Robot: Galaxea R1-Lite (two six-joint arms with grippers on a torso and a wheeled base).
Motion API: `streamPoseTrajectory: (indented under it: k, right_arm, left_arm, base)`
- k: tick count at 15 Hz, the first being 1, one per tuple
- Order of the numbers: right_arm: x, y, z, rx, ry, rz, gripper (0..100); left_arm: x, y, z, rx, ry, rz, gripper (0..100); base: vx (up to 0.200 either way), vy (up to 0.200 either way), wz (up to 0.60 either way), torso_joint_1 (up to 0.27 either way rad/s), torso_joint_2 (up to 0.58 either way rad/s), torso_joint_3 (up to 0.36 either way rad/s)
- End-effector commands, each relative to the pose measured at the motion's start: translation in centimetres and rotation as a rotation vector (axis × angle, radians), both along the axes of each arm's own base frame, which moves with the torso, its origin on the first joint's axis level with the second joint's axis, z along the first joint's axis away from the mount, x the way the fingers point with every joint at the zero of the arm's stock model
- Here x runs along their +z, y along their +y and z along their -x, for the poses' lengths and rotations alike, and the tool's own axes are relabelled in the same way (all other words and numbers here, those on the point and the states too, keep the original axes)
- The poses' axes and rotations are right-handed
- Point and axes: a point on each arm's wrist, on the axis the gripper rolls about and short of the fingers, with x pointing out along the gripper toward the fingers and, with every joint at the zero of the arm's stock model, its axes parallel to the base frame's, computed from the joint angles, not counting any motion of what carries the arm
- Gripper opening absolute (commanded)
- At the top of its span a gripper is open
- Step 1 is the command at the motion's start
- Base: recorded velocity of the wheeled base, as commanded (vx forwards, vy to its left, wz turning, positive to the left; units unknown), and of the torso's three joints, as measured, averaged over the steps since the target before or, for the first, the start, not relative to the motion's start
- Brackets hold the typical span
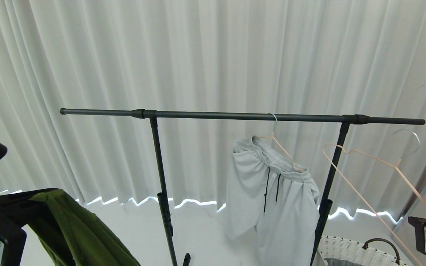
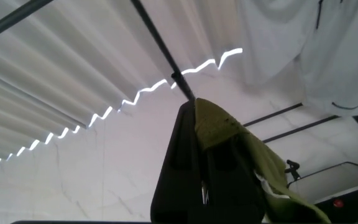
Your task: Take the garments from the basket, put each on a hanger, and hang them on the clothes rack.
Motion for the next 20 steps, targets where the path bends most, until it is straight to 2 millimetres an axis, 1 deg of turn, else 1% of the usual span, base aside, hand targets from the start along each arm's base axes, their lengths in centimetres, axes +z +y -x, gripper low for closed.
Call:
streamPoseTrajectory:
  k: [1,3,5,6,7,8,9,11,12,13,15,19,20]
  right_arm:
    - [0.4,0.2,0.5,0.064,-0.026,0.014,0]
    - [0.9,1.1,0.9,0.202,-0.067,0.013,0]
    - [1.4,2.6,1.4,0.375,-0.111,-0.017,0]
    - [1.6,3.5,2.0,0.473,-0.119,-0.032,0]
    - [1.7,4.0,2.4,0.523,-0.121,-0.038,0]
    - [1.8,5.5,3.4,0.662,-0.121,-0.059,0]
    - [1.9,6.4,4.3,0.758,-0.118,-0.066,0]
    - [1.9,7.3,5.5,0.872,-0.112,-0.073,0]
    - [1.9,7.8,6.2,0.934,-0.108,-0.078,0]
    - [1.8,8.1,6.7,0.979,-0.102,-0.079,0]
    - [1.5,8.6,7.1,1.022,-0.083,-0.081,0]
    - [1.4,9.1,6.9,1.009,-0.057,-0.107,0]
    - [1.5,9.5,6.8,1.001,-0.062,-0.128,0]
  left_arm:
    - [-0.3,-0.1,-0.1,0.0,0.009,-0.008,0]
    - [-0.7,-0.1,-0.1,0.0,0.015,-0.014,0]
    - [-1.2,-0.2,-0.2,-0.009,0.016,-0.024,0]
    - [-1.4,-0.4,-0.4,-0.02,0.008,-0.04,0]
    - [-1.5,-0.5,-0.5,-0.023,0.003,-0.049,0]
    - [-1.7,-1.2,-1.3,-0.02,-0.001,-0.059,0]
    - [-2.1,-1.7,-2.0,0.006,0.009,-0.088,0]
    - [-2.8,-2.2,-3.4,0.095,0.032,-0.146,0]
    - [-3.1,-2.5,-4.5,0.159,0.044,-0.168,0]
    - [-3.0,-3.1,-5.4,0.18,0.041,-0.148,0]
    - [-2.6,-4.2,-6.3,0.186,0.038,-0.104,0]
    - [-2.1,-6.1,-6.8,0.172,0.044,-0.015,0]
    - [-2.3,-6.7,-7.1,0.188,0.055,0.017,0]
  base:
    - [0.0,0.0,0.0,0.0,0.0,0.0]
    - [0.0,0.0,0.0,0.0,0.0,0.0]
    - [0.0,0.0,0.0,0.0,0.0,0.0]
    - [0.0,0.0,0.0,0.0,0.0,0.0]
    - [0.0,0.0,0.0,0.0,0.0,0.0]
    - [0.0,0.0,0.0,0.0,0.0,0.0]
    - [0.0,0.0,0.0,0.0,0.0,0.0]
    - [0.0,0.0,0.0,0.0,0.0,0.0]
    - [0.0,0.0,0.0,0.0,0.0,0.0]
    - [0.0,0.0,0.0,0.0,0.0,0.0]
    - [0.0,0.0,0.0,0.0,0.0,0.0]
    - [0.0,0.0,0.0,0.0,0.0,0.0]
    - [0.0,0.0,0.0,0.0,0.0,0.0]
